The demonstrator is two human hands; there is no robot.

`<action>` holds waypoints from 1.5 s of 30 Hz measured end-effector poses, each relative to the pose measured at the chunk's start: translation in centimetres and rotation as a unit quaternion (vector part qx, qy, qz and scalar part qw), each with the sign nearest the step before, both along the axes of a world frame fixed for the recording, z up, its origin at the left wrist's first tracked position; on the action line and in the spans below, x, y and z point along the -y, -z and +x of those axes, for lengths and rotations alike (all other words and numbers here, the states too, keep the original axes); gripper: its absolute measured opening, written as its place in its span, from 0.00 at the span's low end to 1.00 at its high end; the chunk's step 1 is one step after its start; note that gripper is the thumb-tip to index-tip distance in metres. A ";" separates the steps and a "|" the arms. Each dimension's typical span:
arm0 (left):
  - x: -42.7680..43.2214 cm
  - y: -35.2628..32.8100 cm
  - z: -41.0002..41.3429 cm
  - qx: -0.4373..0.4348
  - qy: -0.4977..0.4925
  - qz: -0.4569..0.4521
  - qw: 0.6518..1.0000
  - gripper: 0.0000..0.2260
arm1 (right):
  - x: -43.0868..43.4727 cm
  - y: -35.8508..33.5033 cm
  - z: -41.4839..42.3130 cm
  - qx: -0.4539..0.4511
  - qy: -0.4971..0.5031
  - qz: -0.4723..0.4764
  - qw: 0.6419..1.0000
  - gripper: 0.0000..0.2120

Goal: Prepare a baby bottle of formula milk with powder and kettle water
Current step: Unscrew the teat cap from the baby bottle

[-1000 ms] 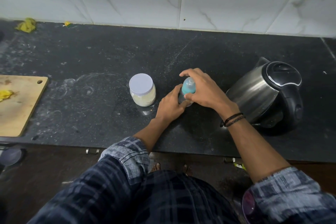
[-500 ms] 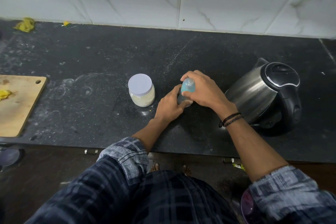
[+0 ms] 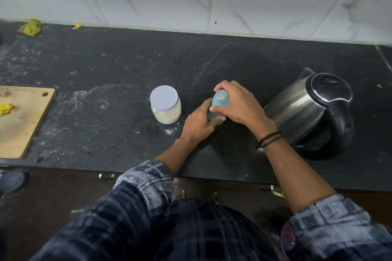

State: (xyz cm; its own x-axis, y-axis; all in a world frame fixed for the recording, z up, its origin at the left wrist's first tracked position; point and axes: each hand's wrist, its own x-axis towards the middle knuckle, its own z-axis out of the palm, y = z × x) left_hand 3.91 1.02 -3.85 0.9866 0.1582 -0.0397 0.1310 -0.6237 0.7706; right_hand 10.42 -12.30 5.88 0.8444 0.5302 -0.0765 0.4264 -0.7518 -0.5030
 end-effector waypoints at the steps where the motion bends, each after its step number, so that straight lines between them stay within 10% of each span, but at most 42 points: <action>1: 0.0 0.0 0.0 -0.001 0.001 0.001 1.000 0.29 | 0.0 0.1 0.0 0.000 0.002 -0.002 1.000 0.24; 31: 0.1 -0.2 -0.2 -0.008 -0.007 0.010 1.000 0.29 | 1.2 -0.2 0.5 -0.087 0.056 0.129 0.986 0.18; 45: -0.1 -0.5 -0.1 -0.019 -0.008 -0.008 1.000 0.30 | 3.8 2.6 -1.6 -0.248 0.268 0.452 0.814 0.18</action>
State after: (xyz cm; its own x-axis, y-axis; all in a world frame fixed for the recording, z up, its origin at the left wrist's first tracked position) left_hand 3.85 1.14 -3.40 0.9815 0.1736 -0.0804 0.1712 -0.6090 0.7744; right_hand 8.79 -16.10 3.29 0.9570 0.1252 -0.2618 -0.2650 0.0090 -0.9642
